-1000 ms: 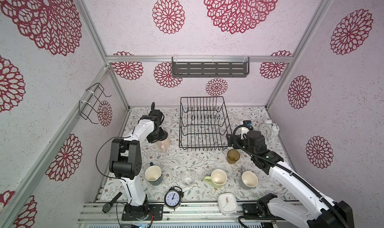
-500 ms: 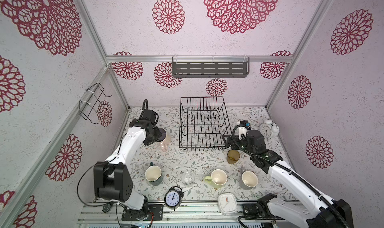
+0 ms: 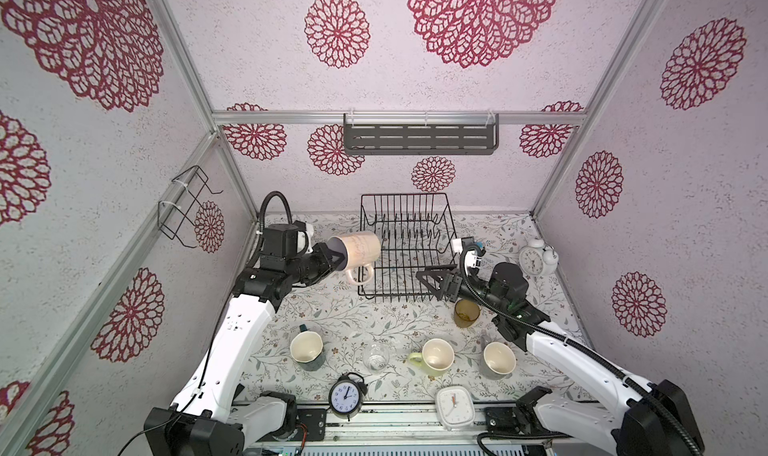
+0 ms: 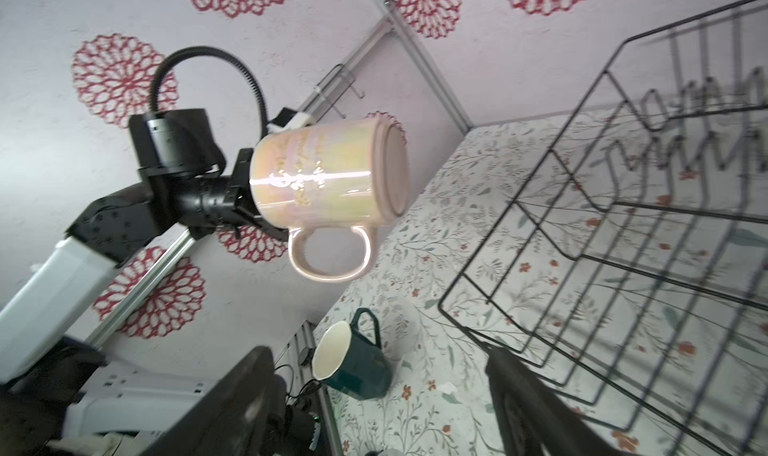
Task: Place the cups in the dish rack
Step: 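Grasp the pink mug with the left gripper and lift it above the rack, then hold the pink mug with the left gripper while the right gripper grasps its base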
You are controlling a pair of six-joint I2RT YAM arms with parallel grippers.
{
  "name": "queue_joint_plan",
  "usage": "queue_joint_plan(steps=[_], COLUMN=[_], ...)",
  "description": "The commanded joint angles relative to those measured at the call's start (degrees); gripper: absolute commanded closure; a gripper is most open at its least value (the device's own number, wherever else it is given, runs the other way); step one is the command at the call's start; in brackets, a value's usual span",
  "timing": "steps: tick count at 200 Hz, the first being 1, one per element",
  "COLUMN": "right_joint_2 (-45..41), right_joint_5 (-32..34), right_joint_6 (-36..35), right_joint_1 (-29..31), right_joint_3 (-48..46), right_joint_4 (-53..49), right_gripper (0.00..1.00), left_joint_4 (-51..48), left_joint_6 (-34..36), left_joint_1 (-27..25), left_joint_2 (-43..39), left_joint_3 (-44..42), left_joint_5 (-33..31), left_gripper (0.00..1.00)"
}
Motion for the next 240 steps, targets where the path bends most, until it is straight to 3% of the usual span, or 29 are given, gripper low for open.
queue_joint_plan(steps=[1,27,63,126,159,240], right_joint_2=[1.88,4.63,6.34,9.03,13.01,13.89], right_joint_5=[-6.98,-7.48,-8.76,-2.55,1.64,13.6], right_joint_6=[7.37,14.09,17.4,20.15,25.3,24.15], right_joint_1=[2.88,4.44,5.88,7.25,7.63,8.16], right_joint_3=[-0.97,-3.56,-3.59,-4.34,-3.58,-3.4], right_joint_4=[18.02,32.32,40.69,52.91,63.65,63.92], right_gripper=[0.11,0.11,0.11,0.2,0.26,0.34], left_joint_4=[19.73,26.09,29.56,37.11,42.32,50.04], left_joint_6=[-6.14,-8.0,-8.96,-16.37,-19.31,-23.25], left_joint_1=[-4.51,-9.25,-12.79,-16.29,-17.73,-18.38], left_joint_2=[-0.31,2.83,4.92,5.79,6.14,3.9], left_joint_3=[0.28,1.32,2.53,0.21,-1.07,-5.52], left_joint_5=[10.17,13.38,13.68,10.65,9.79,6.63], left_gripper=[0.94,0.95,0.95,0.95,0.95,0.96])
